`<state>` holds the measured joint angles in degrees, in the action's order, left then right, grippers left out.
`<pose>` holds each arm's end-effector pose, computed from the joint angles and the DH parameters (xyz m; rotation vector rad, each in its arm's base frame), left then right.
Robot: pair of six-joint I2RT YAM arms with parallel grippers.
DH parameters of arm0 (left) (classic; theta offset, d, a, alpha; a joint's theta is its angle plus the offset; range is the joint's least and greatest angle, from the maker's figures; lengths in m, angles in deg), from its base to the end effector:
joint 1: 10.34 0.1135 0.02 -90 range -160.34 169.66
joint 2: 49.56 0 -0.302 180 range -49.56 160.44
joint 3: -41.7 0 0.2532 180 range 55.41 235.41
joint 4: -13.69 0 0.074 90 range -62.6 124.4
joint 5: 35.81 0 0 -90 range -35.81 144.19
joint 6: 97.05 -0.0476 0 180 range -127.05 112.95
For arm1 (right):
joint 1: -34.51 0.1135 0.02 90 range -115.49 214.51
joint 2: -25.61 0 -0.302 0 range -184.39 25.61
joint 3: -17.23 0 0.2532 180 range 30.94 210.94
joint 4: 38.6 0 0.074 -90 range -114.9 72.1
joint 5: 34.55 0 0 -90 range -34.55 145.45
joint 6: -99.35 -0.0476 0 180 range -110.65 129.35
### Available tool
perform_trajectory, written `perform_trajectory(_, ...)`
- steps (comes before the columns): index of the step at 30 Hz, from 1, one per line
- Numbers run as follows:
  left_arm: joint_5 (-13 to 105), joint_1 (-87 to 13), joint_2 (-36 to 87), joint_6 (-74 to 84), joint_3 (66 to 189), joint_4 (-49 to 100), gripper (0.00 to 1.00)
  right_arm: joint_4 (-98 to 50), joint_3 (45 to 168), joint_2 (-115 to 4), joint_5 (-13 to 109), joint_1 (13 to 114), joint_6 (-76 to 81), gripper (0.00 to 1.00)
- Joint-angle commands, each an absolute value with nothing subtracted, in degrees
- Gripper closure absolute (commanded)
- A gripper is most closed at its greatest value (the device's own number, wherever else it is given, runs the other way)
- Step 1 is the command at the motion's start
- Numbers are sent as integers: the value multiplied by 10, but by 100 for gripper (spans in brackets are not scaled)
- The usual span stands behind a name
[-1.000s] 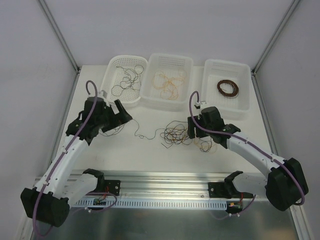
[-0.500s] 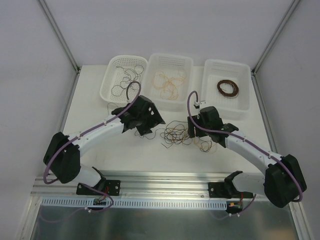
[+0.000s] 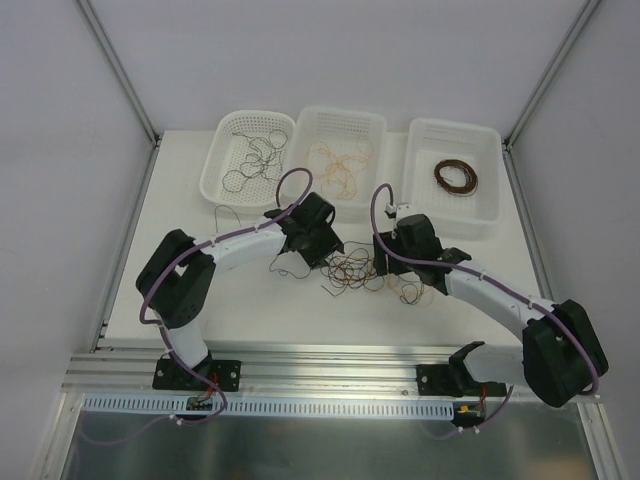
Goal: Untangle the cables
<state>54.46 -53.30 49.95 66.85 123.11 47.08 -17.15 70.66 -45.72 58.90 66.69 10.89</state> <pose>0.2828 -0.2631 0.2375 -0.7158 2.5781 -0.7930 0.2201 0.1351 0.2447 -0.6260 2.1770 0.2174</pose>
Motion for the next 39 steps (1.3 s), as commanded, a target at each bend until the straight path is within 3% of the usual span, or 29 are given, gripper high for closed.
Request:
perform_trajectory(1,545,-544,518,687,1258,467,50,-202,702,-467,579,670,103,31)
perform_trajectory(3,544,-547,527,688,1258,467,56,-205,700,-470,578,670,104,31)
perform_trajectory(7,544,-548,531,680,1256,467,80,-206,698,-476,580,669,103,31)
perform_trajectory(8,544,-548,528,679,1254,467,94,-207,694,-476,580,670,102,31)
perform_trajectory(9,544,-548,523,677,1251,467,99,-207,693,-475,583,669,101,32)
perform_trajectory(17,582,-548,401,619,1195,467,100,-197,672,-483,608,669,71,36)
perform_trajectory(23,582,-539,280,522,1162,495,100,-192,645,-503,620,636,33,52)
perform_trajectory(33,458,-420,117,337,1188,672,100,-171,628,-499,606,564,1,75)
perform_trajectory(39,575,-364,84,213,1314,883,100,-165,626,-504,598,542,-8,86)
